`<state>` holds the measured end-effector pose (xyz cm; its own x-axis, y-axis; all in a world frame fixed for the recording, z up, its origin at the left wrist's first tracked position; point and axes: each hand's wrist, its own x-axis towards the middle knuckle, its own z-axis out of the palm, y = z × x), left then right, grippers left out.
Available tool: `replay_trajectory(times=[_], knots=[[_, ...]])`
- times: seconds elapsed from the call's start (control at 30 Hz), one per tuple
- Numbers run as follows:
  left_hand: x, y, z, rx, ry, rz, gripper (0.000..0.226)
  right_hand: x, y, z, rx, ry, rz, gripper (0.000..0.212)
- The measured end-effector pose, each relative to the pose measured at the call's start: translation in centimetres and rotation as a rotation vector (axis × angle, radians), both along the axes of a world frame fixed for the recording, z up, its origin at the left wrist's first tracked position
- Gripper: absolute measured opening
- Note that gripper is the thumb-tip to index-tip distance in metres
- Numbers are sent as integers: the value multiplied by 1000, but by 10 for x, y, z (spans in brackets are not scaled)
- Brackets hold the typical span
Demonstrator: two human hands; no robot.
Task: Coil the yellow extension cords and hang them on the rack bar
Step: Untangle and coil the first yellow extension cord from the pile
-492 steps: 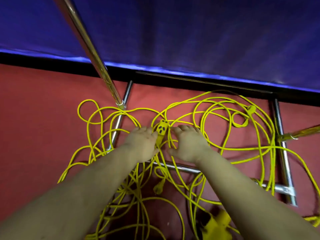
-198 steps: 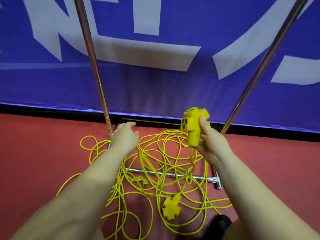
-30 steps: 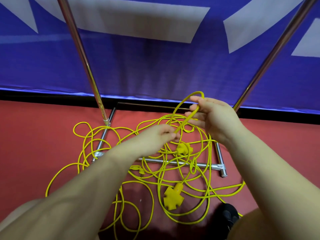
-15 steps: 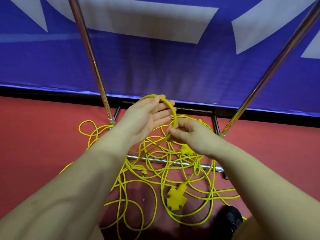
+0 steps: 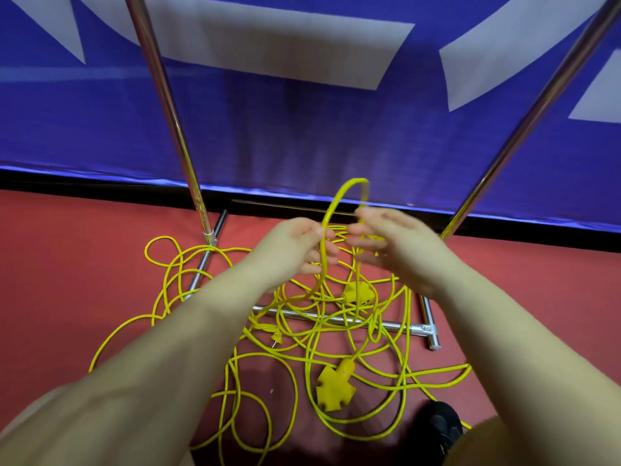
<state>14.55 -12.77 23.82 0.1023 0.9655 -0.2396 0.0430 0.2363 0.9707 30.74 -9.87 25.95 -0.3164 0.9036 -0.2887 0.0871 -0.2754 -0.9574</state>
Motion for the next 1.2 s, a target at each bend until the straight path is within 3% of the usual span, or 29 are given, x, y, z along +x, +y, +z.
replay_trajectory(times=[0.07, 0.13, 0.27, 0.37, 0.47, 0.53, 0.67, 0.8, 0.9, 1.07, 1.2], knots=[[-1, 0, 6, -10, -244, 110, 22, -3, -9, -9, -6, -212, 256, 18], [-4, 2, 11, -15, -422, 219, 21, -7, -14, -15, 19, -281, 421, 11], [-9, 3, 17, 1, -521, 245, 17, -10, -12, -15, 157, -266, 373, 7], [-10, 4, 7, -3, -268, 107, 18, -8, -6, -7, 286, -230, 202, 12], [-6, 1, -11, 58, 252, -144, 26, 0, 3, 9, 122, 95, -98, 13], [1, -5, -18, 85, 420, -279, 27, 6, 8, 15, 2, 290, -237, 11], [9, -9, -20, 77, 409, -292, 26, 6, 8, 16, -81, 450, -336, 9], [12, -6, -20, 177, 486, -265, 9, 5, 8, 17, -116, 529, -331, 9], [15, -4, -11, 93, 173, -91, 16, 8, 8, 11, -68, 260, -194, 20], [3, 5, 8, 28, -379, 221, 15, 0, -11, -7, 95, -299, 272, 16], [-3, 7, 9, -9, -534, 287, 16, -8, -11, -14, 214, -336, 269, 15]])
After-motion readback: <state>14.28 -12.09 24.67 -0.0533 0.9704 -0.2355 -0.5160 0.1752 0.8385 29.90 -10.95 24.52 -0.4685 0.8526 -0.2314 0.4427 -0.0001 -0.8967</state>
